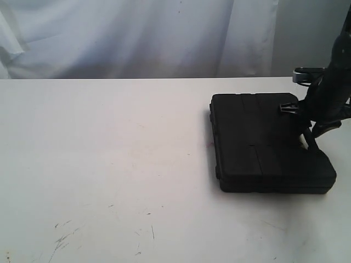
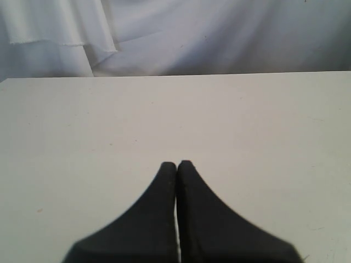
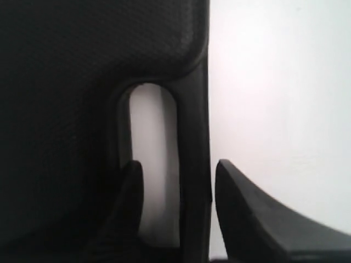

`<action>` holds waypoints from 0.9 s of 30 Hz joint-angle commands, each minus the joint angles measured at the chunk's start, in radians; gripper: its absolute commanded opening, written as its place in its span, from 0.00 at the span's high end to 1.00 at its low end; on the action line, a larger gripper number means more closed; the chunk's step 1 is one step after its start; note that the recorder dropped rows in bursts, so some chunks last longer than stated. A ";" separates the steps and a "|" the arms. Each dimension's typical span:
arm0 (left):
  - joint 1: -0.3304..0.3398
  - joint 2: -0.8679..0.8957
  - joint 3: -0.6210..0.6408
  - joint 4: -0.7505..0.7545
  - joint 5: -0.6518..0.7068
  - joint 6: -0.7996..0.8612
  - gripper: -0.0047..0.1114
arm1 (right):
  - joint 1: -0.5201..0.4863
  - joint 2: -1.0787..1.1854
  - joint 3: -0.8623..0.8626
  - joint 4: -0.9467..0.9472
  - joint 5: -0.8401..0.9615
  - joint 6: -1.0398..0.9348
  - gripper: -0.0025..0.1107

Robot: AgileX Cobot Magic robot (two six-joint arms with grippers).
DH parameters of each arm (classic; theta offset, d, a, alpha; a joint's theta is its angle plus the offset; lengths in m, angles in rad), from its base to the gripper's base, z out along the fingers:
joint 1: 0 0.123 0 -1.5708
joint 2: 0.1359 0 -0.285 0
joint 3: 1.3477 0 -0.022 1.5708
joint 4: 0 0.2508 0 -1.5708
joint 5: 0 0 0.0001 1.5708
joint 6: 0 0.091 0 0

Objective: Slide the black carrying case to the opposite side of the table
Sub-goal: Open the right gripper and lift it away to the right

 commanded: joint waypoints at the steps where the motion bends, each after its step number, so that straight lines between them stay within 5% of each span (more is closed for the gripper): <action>1: 0.000 -0.003 0.004 -0.006 -0.006 0.000 0.96 | -0.016 -0.068 0.001 0.008 0.014 0.035 0.62; 8: 0.000 -0.003 0.004 -0.006 -0.006 0.000 0.96 | -0.012 -0.222 0.001 0.091 0.033 0.056 0.66; 14: 0.000 -0.003 0.004 -0.006 -0.006 0.000 0.96 | 0.044 -0.408 0.005 0.146 0.037 0.008 0.96; 27: 0.000 -0.003 0.004 -0.006 -0.006 0.000 0.96 | 0.148 -0.914 0.338 0.202 -0.293 0.008 0.98</action>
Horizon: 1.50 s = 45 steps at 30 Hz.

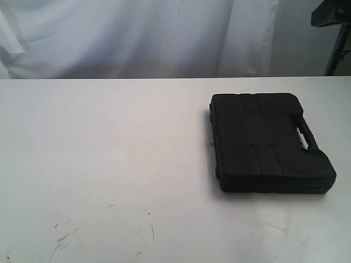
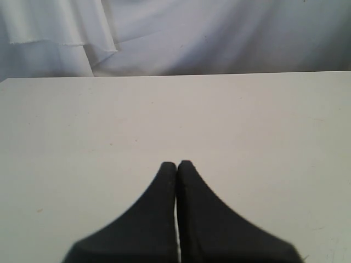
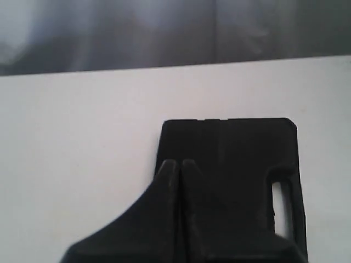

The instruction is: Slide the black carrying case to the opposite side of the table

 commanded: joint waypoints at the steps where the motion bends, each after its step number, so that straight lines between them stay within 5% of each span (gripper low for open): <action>1: 0.000 -0.003 0.004 -0.006 -0.006 0.000 0.96 | 0.019 -0.171 0.141 0.019 -0.136 -0.009 0.98; 9: 0.000 -0.003 0.004 -0.006 -0.006 0.000 0.96 | 0.036 -0.424 0.288 0.019 -0.146 0.003 0.98; 16: 0.000 -0.003 0.004 -0.006 -0.006 0.000 0.96 | 0.036 -0.571 0.290 0.019 0.070 0.055 0.98; 33: 0.000 -0.003 0.004 -0.006 -0.006 0.000 0.96 | -0.014 -0.789 0.296 -0.142 0.069 0.036 0.98; 39: 0.000 -0.003 0.004 -0.006 -0.006 0.000 0.96 | -0.181 -0.942 0.444 -0.142 -0.072 0.036 0.98; 45: 0.000 -0.003 0.004 -0.006 -0.006 0.002 0.96 | -0.201 -1.180 0.695 -0.151 -0.299 0.033 0.98</action>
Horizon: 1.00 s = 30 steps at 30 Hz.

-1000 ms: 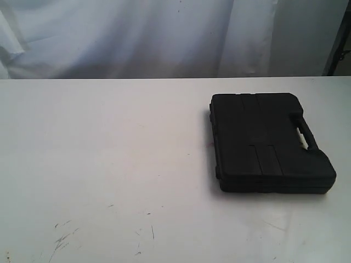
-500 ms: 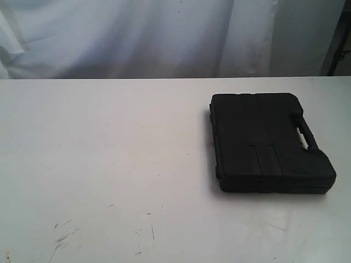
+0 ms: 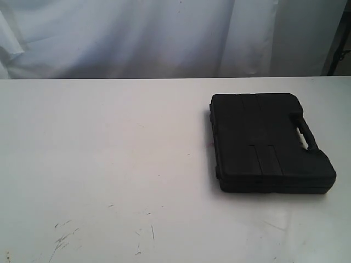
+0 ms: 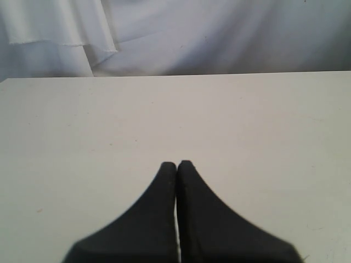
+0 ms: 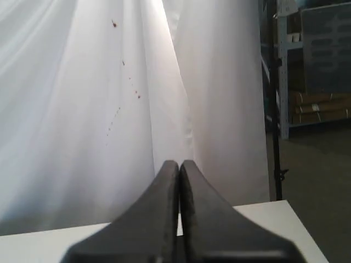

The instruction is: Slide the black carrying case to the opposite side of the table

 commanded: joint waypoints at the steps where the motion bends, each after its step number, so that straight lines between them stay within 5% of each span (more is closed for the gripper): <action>1: 0.000 -0.003 0.004 -0.006 -0.006 0.002 0.96 | -0.007 -0.096 0.109 -0.016 -0.070 -0.003 0.98; 16: 0.000 -0.003 0.004 -0.006 -0.006 0.000 0.96 | -0.007 -0.169 0.493 0.047 -0.313 0.005 0.98; 30: 0.000 -0.003 0.004 -0.006 -0.006 0.002 0.96 | -0.007 -0.265 0.724 0.045 -0.349 0.005 0.98</action>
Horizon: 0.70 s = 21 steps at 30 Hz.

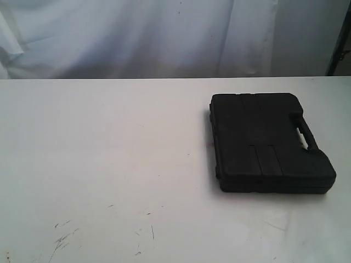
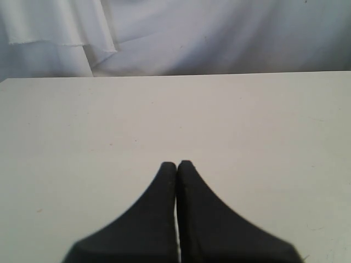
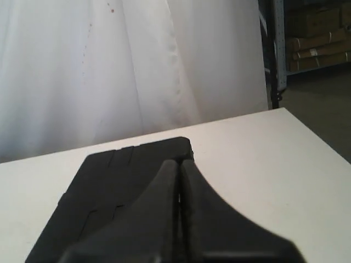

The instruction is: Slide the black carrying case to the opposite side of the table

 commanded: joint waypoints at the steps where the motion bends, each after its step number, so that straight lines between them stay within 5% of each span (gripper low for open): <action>1: 0.000 -0.003 0.004 -0.006 -0.006 -0.001 0.96 | -0.007 -0.006 0.016 0.001 0.003 -0.001 0.98; 21: 0.000 -0.003 0.004 -0.006 -0.006 0.001 0.96 | -0.007 -0.006 0.016 0.005 0.184 -0.127 0.98</action>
